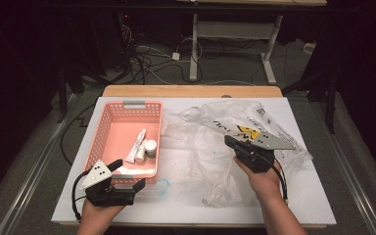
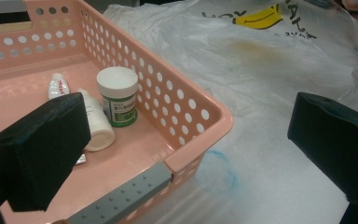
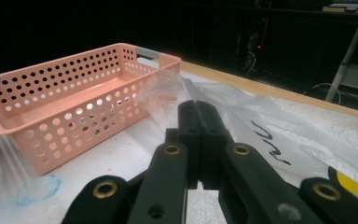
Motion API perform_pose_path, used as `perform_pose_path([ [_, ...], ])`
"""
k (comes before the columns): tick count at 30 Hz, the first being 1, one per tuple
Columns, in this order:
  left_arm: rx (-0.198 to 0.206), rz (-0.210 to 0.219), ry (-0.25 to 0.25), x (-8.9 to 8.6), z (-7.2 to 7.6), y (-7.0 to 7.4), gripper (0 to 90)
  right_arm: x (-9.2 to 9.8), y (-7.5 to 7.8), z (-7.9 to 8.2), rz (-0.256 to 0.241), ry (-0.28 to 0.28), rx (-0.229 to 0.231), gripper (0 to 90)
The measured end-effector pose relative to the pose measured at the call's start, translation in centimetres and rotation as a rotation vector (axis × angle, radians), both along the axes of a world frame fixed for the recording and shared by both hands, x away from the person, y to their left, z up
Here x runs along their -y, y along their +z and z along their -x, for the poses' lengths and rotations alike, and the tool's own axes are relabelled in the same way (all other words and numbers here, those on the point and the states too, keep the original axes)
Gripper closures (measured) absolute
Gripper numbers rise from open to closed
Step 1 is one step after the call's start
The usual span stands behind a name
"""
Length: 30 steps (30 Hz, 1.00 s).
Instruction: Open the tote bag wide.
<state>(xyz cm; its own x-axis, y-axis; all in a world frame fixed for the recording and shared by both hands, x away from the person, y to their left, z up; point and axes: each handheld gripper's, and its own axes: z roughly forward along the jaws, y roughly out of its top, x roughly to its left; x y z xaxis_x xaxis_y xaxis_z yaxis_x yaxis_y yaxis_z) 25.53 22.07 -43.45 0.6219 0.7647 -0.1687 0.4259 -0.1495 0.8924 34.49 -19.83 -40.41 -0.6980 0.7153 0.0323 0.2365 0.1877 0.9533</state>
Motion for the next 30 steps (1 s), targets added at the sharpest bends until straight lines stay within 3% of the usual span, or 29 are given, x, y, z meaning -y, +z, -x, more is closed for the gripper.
perform_pose_path([
  [7,-0.029,0.001,-0.005,-0.1,-1.2,1.4,0.0,0.6,0.1,0.0,-0.009,0.003,0.0,90.0],
  [11,-0.026,0.002,-0.016,0.1,-2.6,2.7,0.0,0.6,0.1,0.0,-0.01,0.009,0.002,90.0],
  [13,-0.016,-0.024,-0.01,0.2,-3.4,3.3,0.0,0.5,0.1,0.1,-0.01,0.011,0.0,90.0],
  [18,0.004,-0.032,-0.001,0.5,-5.0,4.3,0.0,0.5,0.0,0.1,-0.005,0.015,-0.001,90.0],
  [23,0.019,-0.005,0.024,0.4,-6.7,4.3,0.0,0.4,0.1,0.2,-0.007,0.017,-0.002,90.0],
  [30,-0.016,0.0,0.063,-0.2,-9.4,3.7,0.0,0.4,0.2,0.2,-0.013,0.02,0.007,90.0],
])
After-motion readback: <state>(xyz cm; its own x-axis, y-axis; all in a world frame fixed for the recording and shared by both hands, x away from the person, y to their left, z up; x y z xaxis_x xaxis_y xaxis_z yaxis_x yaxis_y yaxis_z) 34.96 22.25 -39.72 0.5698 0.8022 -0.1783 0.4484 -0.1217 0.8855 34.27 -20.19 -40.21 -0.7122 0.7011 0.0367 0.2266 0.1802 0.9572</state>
